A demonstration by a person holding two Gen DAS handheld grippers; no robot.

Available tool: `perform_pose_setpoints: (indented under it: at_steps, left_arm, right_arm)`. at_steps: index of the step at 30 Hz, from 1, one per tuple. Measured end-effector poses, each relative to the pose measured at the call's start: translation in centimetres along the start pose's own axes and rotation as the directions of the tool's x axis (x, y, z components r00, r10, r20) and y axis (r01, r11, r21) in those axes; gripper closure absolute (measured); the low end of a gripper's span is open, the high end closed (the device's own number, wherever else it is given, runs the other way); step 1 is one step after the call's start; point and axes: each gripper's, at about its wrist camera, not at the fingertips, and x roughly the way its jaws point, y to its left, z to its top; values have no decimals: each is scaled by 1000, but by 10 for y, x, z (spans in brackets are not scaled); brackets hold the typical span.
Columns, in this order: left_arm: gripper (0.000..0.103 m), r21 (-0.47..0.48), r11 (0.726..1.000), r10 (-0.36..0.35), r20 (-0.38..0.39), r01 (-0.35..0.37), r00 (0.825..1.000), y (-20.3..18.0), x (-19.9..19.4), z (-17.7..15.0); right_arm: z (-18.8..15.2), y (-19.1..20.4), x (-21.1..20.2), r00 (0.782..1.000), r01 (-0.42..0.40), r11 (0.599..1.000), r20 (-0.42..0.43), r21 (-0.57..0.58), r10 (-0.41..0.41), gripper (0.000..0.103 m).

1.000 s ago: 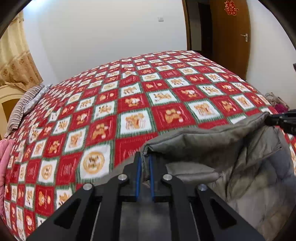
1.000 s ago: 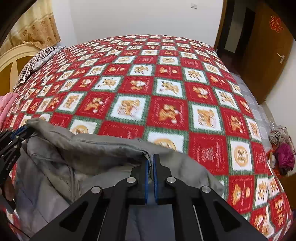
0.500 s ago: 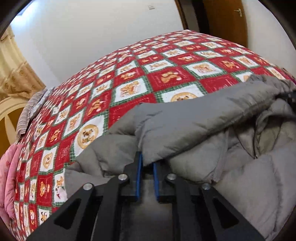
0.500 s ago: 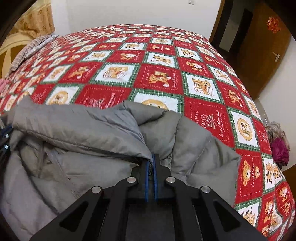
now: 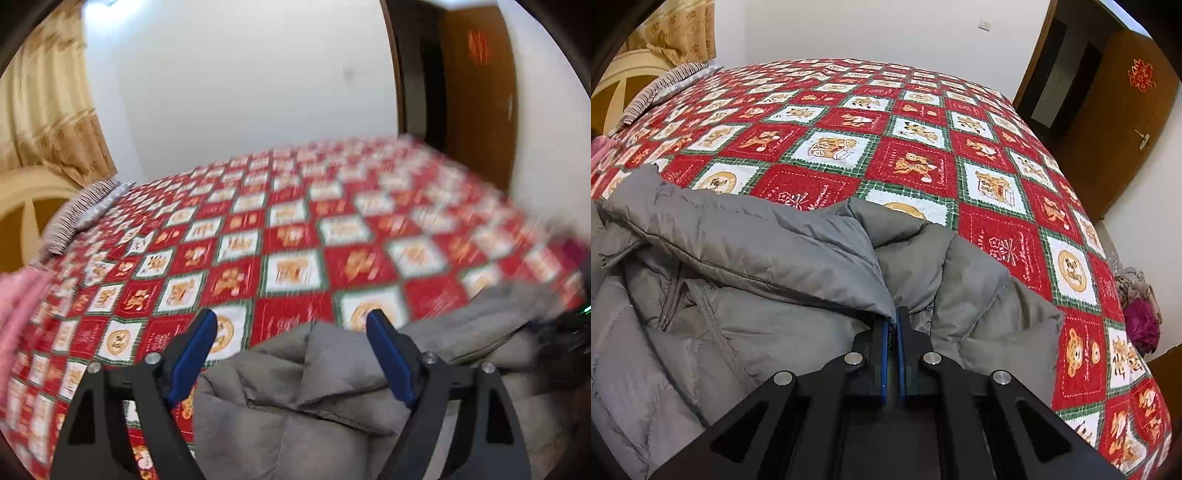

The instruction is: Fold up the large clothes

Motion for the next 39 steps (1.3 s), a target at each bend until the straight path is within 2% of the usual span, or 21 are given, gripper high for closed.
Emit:
perform_pose_setpoints:
  at_steps: [1, 3, 5, 6, 7, 9, 11, 13, 15, 16, 18, 21, 23, 26, 30, 39]
  left_arm:
    - [17, 34, 999, 36, -61, -34, 997, -11, 21, -9]
    - [19, 59, 997, 53, -152, -45, 987, -19, 50, -25]
    - [19, 47, 998, 46, -170, -39, 984, -19, 59, -35]
    - [19, 35, 999, 41, -156, -36, 987, -18, 56, -35]
    - [19, 30, 999, 35, -143, -31, 989, -16, 52, -35]
    - [19, 34, 999, 33, -134, -29, 990, -14, 46, -33]
    - [19, 34, 998, 48, -103, -45, 993, -13, 35, -25]
    - [19, 12, 999, 42, -34, -42, 999, -14, 19, -13]
    - [19, -13, 1000, -4, 9, 4, 1000, -18, 7, -1]
    - [17, -23, 999, -31, 17, 32, 999, -22, 4, 2]
    - [12, -19, 998, -67, -5, 67, 998, -32, 12, 2]
    - [12, 11, 1000, -25, -78, 26, 997, -44, 42, -15]
    - [12, 6, 999, -37, -137, 39, 990, -46, 62, -30]
    - [11, -21, 999, -46, -131, 43, 990, -46, 65, -37]
    - [8, -14, 999, -33, -145, 32, 989, -50, 70, -41]
    - [2, -42, 999, -40, -158, 34, 987, -48, 78, -44]
  right_arm:
    - [0, -3, -2, 1000, -17, 1000, -2, 14, 17, 100]
    - [-1, -7, -7, 998, -57, 998, -13, 34, 57, 99]
    - [-2, -12, -18, 996, -86, 995, -17, 46, 86, 88]
    - [-2, -16, -25, 996, -86, 994, -16, 62, 87, 77]
    - [-1, -19, -33, 996, -91, 993, -11, 79, 92, 59]
    - [4, -30, -54, 994, -108, 985, 36, 136, 104, 42]
    - [15, -35, -69, 993, -91, 980, 93, 176, 75, 42]
    - [31, -34, -74, 987, -116, 969, 136, 217, 88, 42]
    - [49, -23, -66, 974, -182, 955, 175, 233, 142, 42]
    - [54, -18, -61, 974, -185, 955, 172, 230, 147, 42]
    - [61, 0, -44, 969, -214, 954, 168, 211, 181, 42]
    - [55, 24, -13, 979, -194, 965, 89, 178, 181, 42]
    - [43, 30, 0, 983, -179, 970, 63, 165, 170, 42]
    - [26, 30, 11, 982, -188, 970, 60, 155, 180, 42]
    - [21, 25, 18, 981, -194, 967, 55, 168, 188, 42]
    - [11, 34, 28, 988, -146, 979, 73, 139, 137, 42]
